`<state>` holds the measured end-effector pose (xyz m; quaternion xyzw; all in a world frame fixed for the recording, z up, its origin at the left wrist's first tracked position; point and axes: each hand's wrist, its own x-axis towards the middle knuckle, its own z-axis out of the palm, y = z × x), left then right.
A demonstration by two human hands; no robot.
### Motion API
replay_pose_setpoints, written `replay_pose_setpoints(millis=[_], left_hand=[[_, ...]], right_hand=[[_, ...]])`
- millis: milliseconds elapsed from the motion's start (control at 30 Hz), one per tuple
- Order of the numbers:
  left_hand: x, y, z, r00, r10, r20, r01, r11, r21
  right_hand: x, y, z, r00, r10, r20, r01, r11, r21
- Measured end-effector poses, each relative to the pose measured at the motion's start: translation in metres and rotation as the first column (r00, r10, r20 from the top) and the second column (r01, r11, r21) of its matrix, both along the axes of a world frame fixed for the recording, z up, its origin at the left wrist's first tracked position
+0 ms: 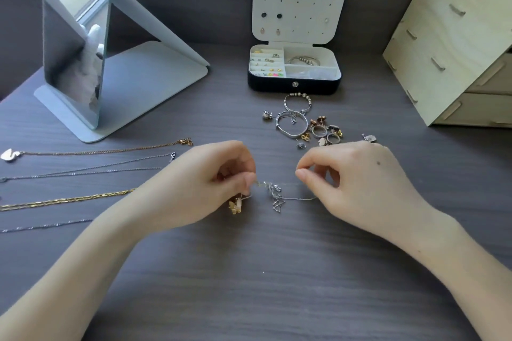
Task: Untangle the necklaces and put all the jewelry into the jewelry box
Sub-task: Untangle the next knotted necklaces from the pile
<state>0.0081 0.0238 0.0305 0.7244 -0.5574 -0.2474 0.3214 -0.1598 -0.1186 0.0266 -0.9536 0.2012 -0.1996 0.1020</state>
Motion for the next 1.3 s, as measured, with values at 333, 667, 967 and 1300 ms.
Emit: replay_pose_setpoints(millis=[333,667,967,1300], left_hand=[[-0.01,-0.007,0.026,0.792,0.032,-0.61,-0.062,0.998,-0.027],[-0.012,-0.012,0.062,0.914,0.08,-0.398,-0.119,0.99,-0.073],[-0.004,0.001,0.064,0.981,0.063,-0.181,-0.057,0.998,0.035],[-0.003,0.004,0.057,0.983,0.172,-0.062,-0.158,0.97,0.185]], right_hand=[[0.009,0.015,-0.006,0.971,0.223,0.087,-0.239,0.89,0.387],[0.001,0.016,0.019,0.957,0.224,0.186,-0.28,0.529,0.801],[-0.014,-0.004,0.05,0.983,0.164,0.077,-0.155,0.541,0.827],[-0.027,-0.024,0.06,0.906,0.317,-0.281,0.016,0.636,0.772]])
